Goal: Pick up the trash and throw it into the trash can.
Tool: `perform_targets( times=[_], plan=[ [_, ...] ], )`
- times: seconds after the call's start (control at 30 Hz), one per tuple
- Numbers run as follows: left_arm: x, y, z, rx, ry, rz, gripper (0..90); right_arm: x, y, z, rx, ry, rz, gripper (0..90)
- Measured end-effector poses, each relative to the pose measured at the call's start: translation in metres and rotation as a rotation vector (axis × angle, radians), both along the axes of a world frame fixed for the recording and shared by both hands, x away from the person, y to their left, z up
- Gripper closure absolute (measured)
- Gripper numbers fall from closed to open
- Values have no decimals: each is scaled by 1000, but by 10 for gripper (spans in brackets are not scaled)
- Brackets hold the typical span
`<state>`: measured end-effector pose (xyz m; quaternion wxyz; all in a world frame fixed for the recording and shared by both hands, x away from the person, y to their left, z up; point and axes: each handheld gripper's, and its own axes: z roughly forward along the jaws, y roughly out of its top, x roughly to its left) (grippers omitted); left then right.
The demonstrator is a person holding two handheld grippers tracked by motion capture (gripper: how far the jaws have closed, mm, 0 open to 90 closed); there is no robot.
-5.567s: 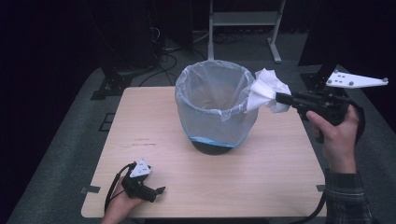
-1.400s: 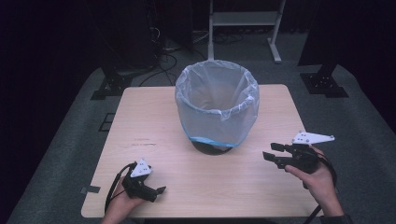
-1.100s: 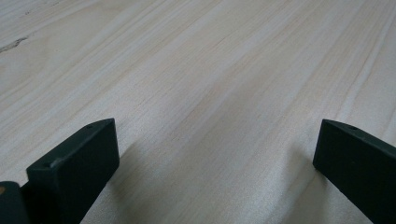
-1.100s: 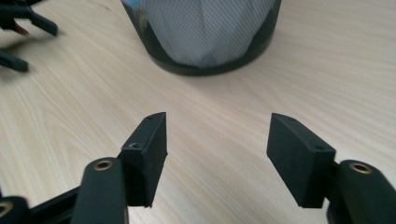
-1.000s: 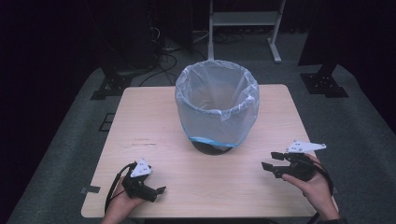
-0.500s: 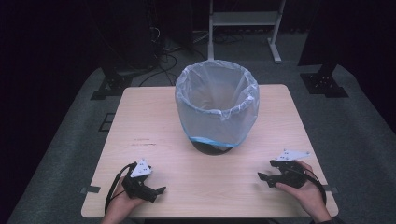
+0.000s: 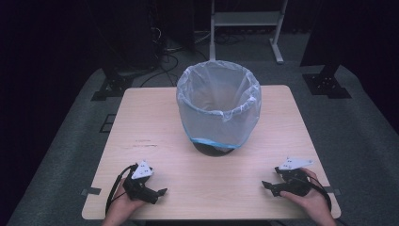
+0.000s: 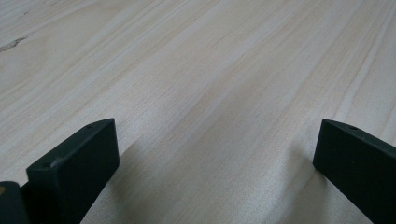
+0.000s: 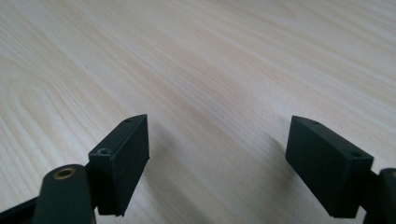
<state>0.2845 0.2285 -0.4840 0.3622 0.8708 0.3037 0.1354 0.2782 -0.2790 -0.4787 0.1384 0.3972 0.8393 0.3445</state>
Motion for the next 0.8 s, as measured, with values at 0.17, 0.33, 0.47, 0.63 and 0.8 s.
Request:
perform_targets(
  times=[0.17,0.33,0.47,0.63,0.8],
  plan=[
    [0,0,0,0,0,-1,0,-5,-2,-2,-6,-20,1,192],
    [0,0,0,1,1,-2,0,-11,-8,-7,16,-66,15,184],
    [0,0,0,1,1,-2,0,-12,-10,-8,25,-77,11,179],
    [-1,0,0,0,1,-1,0,-13,-10,-9,23,-75,19,161],
    [-1,0,0,0,1,-2,0,-13,-9,-9,18,-69,21,121]
  ],
)
